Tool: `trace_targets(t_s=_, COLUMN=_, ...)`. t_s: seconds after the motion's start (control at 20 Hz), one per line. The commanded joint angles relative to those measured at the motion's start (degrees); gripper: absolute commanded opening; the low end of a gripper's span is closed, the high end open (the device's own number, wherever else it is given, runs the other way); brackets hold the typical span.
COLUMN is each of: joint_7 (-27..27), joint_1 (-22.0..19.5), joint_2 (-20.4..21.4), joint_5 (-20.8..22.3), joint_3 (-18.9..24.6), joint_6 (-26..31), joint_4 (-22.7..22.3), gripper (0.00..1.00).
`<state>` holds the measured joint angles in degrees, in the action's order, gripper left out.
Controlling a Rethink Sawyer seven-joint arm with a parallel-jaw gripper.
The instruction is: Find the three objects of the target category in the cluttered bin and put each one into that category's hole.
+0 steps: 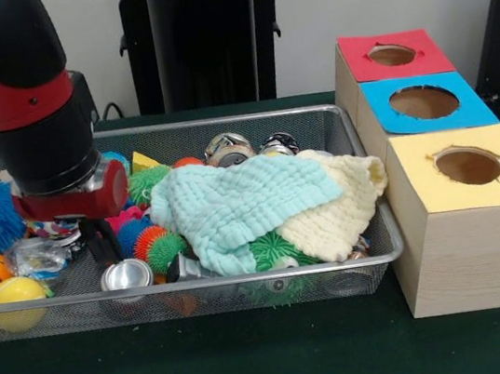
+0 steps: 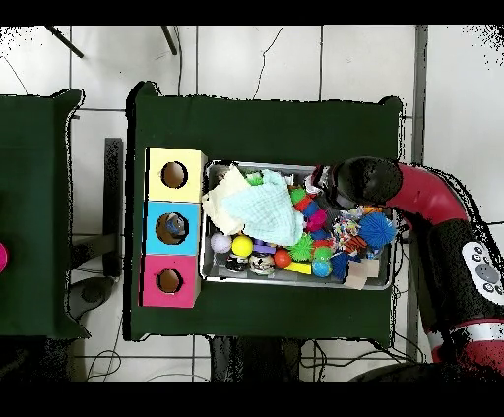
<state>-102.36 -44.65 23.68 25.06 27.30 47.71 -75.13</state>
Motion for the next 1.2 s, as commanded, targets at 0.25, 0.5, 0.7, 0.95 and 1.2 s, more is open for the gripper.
trace_targets(t_s=0.25, joint_7=18.9, joint_1=-2.1, joint_2=-1.9, joint_5=5.5, joint_3=6.2, joint_6=-1.2, joint_4=-3.9, gripper=0.00)
trace_targets(t_s=0.5, joint_7=19.3, joint_1=-2.8, joint_2=-1.1, joint_5=5.8, joint_3=6.7, joint_6=1.1, joint_4=-4.4, gripper=0.00)
trace_targets(t_s=0.7, joint_7=19.1, joint_1=-3.5, joint_2=-0.6, joint_5=6.2, joint_3=7.1, joint_6=1.2, joint_4=-5.6, gripper=0.00)
trace_targets(t_s=0.95, joint_7=21.1, joint_1=-5.0, joint_2=-1.7, joint_5=7.2, joint_3=7.5, joint_6=1.6, joint_4=-5.3, gripper=0.00)
trace_targets(t_s=1.2, joint_7=24.0, joint_1=-7.4, joint_2=-1.8, joint_5=8.2, joint_3=7.9, joint_6=2.1, joint_4=-5.4, gripper=0.00)
